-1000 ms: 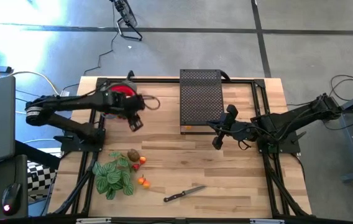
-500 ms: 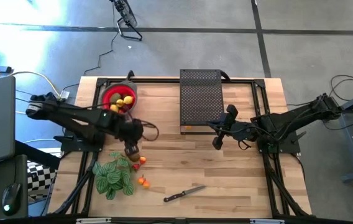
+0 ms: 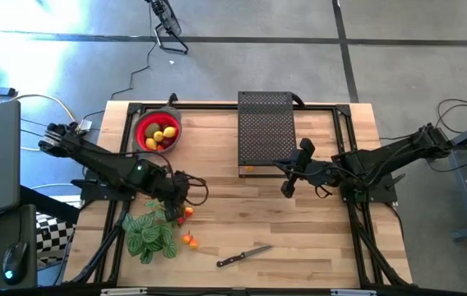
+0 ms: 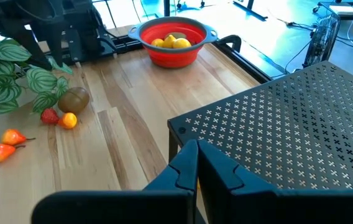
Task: Pick & Place Fruit
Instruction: Put the brown kiwi into the strainer bowl
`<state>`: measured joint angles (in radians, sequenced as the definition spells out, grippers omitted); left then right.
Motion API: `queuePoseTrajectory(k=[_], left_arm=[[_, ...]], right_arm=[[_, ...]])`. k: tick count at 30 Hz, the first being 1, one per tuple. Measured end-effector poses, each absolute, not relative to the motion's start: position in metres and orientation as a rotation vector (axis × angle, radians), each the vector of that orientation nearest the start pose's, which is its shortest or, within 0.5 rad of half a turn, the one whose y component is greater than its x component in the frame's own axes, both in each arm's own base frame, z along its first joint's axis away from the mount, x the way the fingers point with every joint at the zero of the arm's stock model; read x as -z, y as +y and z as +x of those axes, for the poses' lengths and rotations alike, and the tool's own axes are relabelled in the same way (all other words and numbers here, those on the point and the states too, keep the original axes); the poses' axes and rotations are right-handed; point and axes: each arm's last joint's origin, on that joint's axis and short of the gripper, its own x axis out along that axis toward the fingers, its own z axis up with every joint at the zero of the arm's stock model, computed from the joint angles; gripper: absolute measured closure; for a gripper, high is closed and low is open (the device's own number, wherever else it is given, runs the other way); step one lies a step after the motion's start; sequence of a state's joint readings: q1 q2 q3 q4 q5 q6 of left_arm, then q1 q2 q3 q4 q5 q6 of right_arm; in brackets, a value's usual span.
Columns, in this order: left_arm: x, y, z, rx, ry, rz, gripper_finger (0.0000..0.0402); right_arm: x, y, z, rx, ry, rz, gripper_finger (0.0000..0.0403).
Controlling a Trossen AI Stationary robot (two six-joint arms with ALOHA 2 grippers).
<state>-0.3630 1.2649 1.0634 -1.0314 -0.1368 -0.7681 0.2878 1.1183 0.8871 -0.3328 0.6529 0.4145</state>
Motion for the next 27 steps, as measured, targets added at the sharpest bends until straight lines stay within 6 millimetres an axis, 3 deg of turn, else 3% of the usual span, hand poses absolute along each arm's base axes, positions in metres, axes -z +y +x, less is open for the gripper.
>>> queuePoseTrajectory(k=[12, 27], left_arm=[[-0.236, -0.09, 0.236, -0.176, 1.416, -0.345, 0.0399], [-0.204, -0.098, 0.25, -0.085, 1.57, -0.294, 0.0401]], right_arm=[[-0.295, 0.049, 0.229, 0.452, 0.421, 0.148, 0.04], [-0.294, 0.049, 0.229, 0.453, 0.424, 0.149, 0.04]])
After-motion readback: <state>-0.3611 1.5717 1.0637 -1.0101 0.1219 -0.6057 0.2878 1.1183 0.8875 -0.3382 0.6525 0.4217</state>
